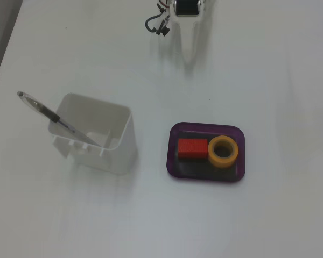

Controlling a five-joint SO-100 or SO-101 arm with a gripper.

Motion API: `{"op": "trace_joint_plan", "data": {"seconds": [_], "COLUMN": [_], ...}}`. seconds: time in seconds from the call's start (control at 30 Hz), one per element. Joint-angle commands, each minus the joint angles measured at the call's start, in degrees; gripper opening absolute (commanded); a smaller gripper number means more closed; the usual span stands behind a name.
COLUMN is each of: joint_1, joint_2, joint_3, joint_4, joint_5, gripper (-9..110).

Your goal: Pick up the red cube and place it in the box.

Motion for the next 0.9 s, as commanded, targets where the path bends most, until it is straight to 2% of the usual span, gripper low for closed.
{"op": "trace_joint_plan", "data": {"seconds": [0.0,0.87], "joint_1": [-0.1,-0.5], "joint_2": [2.9,2.9], "joint_3": [0.5,0.7], "joint_4": [0.2,-0.7], "joint_5": [-0.2,-0.2], "gripper": [1,1]}}
